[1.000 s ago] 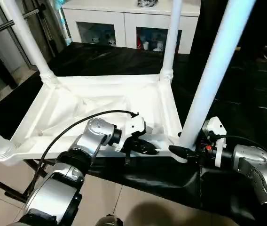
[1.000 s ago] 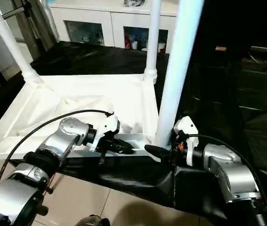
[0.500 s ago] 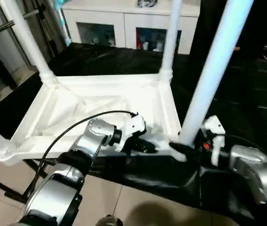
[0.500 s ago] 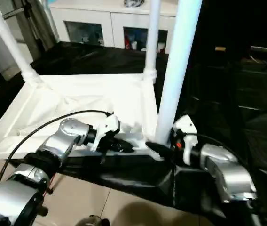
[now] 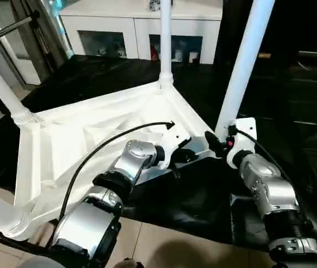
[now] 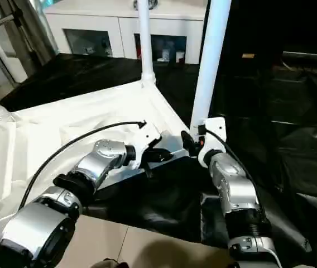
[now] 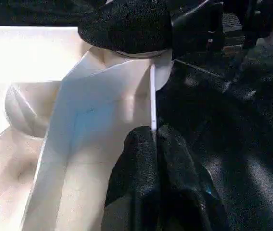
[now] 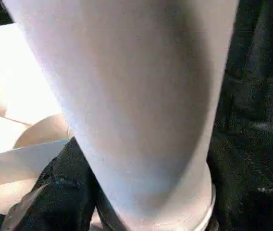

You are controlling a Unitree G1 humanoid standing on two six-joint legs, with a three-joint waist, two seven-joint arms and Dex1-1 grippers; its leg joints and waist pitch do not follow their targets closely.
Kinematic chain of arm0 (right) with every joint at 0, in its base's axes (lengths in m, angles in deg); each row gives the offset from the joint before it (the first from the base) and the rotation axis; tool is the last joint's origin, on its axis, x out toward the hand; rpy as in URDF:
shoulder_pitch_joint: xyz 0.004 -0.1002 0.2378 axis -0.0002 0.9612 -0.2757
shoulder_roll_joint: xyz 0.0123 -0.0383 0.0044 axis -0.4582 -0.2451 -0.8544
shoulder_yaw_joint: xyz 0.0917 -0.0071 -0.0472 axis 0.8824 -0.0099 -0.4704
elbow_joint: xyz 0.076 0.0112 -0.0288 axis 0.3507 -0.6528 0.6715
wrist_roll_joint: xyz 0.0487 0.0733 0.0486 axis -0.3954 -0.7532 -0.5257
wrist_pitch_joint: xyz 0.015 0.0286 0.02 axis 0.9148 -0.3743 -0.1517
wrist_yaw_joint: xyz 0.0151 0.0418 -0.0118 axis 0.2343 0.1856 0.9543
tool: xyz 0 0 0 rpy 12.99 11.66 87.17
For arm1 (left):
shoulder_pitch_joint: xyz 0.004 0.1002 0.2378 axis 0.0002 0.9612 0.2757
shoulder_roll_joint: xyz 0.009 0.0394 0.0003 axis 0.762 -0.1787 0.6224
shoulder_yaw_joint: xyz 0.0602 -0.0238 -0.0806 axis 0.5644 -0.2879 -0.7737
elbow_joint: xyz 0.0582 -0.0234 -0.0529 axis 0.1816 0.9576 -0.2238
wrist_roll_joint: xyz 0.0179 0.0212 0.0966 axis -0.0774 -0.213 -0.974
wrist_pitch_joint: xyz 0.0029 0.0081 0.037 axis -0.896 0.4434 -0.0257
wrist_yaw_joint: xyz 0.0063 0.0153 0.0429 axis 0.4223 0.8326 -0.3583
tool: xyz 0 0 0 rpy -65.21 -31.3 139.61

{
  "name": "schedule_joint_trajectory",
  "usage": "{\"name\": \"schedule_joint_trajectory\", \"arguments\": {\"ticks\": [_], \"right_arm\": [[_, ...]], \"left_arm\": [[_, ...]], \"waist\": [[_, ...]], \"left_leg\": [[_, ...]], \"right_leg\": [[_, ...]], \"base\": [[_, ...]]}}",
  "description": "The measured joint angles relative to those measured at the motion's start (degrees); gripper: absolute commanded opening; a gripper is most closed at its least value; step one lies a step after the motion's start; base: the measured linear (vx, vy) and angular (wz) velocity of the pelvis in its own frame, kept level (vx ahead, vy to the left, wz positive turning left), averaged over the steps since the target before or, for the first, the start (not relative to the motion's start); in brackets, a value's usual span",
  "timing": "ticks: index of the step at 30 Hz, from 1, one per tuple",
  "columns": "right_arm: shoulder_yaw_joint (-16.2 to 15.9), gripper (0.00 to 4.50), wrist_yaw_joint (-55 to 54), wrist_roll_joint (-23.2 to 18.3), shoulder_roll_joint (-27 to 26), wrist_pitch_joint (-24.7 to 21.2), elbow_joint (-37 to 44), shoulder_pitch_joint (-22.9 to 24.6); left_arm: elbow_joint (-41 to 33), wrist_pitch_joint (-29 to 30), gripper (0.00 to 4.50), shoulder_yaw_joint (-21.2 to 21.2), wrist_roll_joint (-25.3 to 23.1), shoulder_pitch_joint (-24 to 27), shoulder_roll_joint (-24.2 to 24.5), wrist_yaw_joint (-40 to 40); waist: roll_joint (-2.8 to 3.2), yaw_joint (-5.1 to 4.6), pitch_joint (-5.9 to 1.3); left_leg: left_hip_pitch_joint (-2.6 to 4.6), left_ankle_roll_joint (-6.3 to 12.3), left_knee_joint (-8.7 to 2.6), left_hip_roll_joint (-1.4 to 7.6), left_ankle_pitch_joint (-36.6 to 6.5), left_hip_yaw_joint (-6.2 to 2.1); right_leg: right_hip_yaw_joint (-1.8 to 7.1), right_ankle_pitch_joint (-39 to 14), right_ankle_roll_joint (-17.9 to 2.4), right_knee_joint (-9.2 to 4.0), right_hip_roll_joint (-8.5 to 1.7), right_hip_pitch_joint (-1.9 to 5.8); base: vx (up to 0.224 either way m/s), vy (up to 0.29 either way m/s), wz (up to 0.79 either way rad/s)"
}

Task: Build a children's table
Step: Rotate leg to tighten

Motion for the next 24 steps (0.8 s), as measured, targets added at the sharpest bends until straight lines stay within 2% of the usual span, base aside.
{"name": "schedule_joint_trajectory", "arguments": {"ticks": [5, 11, 16, 22, 23, 24], "right_arm": [[0.2, 3.82, 2.4, 0.0, -0.2, 1.4, -0.5, 0.2], [-2.6, 3.82, 17.1, -2.5, 6.8, 0.9, 5.9, 5.7], [-4.9, 3.82, 28.0, -4.5, 13.2, -0.4, 10.6, 9.2], [-6.1, 3.82, 36.6, -6.3, 18.1, -2.1, 14.0, 11.6], [-6.5, 3.56, 38.1, -7.0, 18.8, -2.6, 14.8, 12.0], [-6.7, 3.48, 40.1, -7.8, 19.7, -3.6, 15.7, 12.4]], "left_arm": [[0.2, -0.7, 0.0, 0.0, -0.2, 0.0, 0.3, 0.7], [-1.8, -2.9, 0.0, 0.8, 0.5, 1.8, 3.0, 10.6], [-4.0, -4.5, 0.0, 2.1, 1.1, 3.2, 4.9, 17.9], [-5.2, -5.6, 0.0, 3.1, 1.8, 4.3, 6.5, 23.3], [-5.8, -5.6, 0.0, 3.2, 1.9, 4.7, 6.9, 24.5], [-6.8, -5.6, 0.0, 3.4, 2.0, 5.2, 7.5, 26.2]], "waist": [[-0.07, -0.05, 0.04], [-0.08, 0.31, 0.06], [-0.03, 1.78, 0.06], [-0.03, 2.5, 0.07], [-0.04, 2.59, 0.08], [-0.04, 2.76, 0.08]], "left_leg": [[-0.03, 0.0, 0.09, 0.0, 0.0, 0.0], [-0.12, 0.02, 0.03, 0.04, 0.0, 0.0], [-0.17, 0.03, 0.15, 0.06, 0.0, 0.02], [-0.15, 0.03, 0.14, 0.06, 0.0, 0.03], [-0.15, 0.03, 0.11, 0.06, 0.0, 0.03], [-0.16, 0.03, 0.13, 0.08, 0.0, 0.03]], "right_leg": [[0.03, 0.0, 0.0, -0.02, 0.0, 0.01], [-0.02, -0.1, 0.1, -0.1, 0.02, -0.04], [-0.02, -0.1, 0.1, -0.09, 0.0, -0.03], [-0.02, -0.1, 0.1, -0.04, -0.01, 0.01], [-0.02, -0.1, 0.1, -0.04, -0.01, 0.01], [-0.02, -0.1, 0.1, -0.02, -0.01, 0.0]], "base": [[0.0, 0.0, 0.0], [0.0, 0.0, 0.0], [0.0, 0.0, 0.0], [0.0, 0.0, 0.0], [0.0, 0.0, 0.0], [0.0, 0.0, 0.0]]}}
